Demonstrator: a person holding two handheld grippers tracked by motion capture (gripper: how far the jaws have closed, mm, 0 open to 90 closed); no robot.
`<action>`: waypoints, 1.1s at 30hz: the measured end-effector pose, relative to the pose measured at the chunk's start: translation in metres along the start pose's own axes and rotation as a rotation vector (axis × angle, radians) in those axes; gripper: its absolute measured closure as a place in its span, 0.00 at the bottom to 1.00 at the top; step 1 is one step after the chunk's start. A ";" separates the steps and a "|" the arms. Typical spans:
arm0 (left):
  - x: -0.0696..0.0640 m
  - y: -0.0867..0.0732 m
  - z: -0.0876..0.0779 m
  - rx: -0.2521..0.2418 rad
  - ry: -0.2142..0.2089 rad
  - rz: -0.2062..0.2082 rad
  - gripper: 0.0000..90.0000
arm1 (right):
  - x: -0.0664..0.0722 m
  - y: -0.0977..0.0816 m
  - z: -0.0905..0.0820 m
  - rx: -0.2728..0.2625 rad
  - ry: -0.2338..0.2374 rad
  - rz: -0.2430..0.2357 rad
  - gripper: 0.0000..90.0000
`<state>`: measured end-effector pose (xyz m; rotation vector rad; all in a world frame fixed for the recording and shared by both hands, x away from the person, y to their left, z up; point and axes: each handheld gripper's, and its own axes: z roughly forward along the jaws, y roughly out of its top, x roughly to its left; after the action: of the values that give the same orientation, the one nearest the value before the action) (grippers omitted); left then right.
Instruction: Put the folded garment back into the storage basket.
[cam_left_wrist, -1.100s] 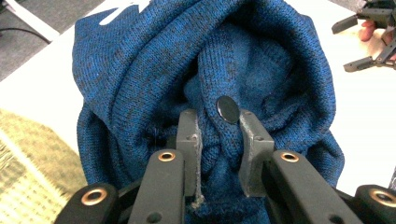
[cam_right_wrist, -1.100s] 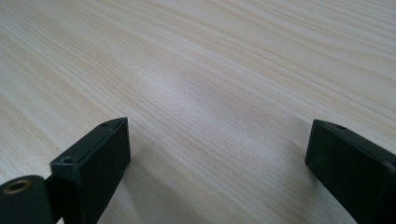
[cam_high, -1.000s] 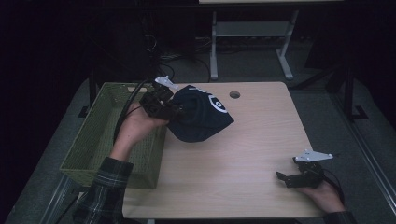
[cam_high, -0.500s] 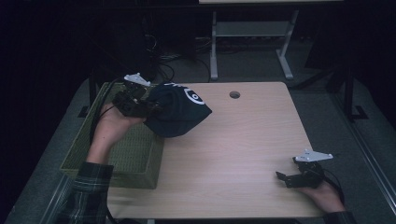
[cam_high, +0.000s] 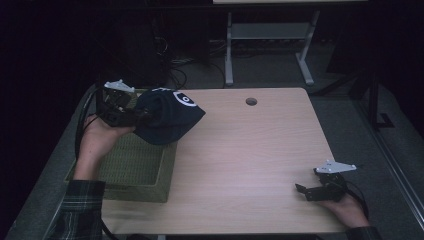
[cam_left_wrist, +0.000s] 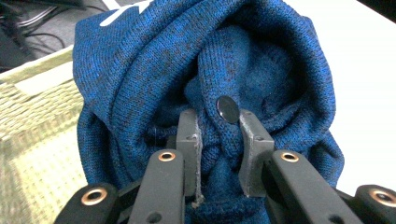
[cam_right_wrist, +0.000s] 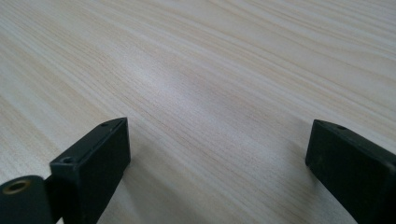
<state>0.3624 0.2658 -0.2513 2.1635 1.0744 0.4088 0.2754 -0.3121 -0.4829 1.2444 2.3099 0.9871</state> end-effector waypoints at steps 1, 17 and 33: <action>0.002 -0.001 -0.001 -0.002 0.005 -0.008 0.81 | 0.000 0.000 0.000 0.000 0.000 0.000 0.07; 0.045 -0.040 -0.017 -0.008 0.140 -0.137 0.81 | 0.000 0.000 0.000 0.001 -0.002 0.003 0.07; 0.065 -0.078 0.010 0.037 0.186 -0.213 0.81 | 0.000 0.000 0.000 0.001 -0.003 0.004 0.07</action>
<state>0.3621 0.3471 -0.3139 2.0458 1.4105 0.5014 0.2756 -0.3118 -0.4828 1.2508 2.3073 0.9848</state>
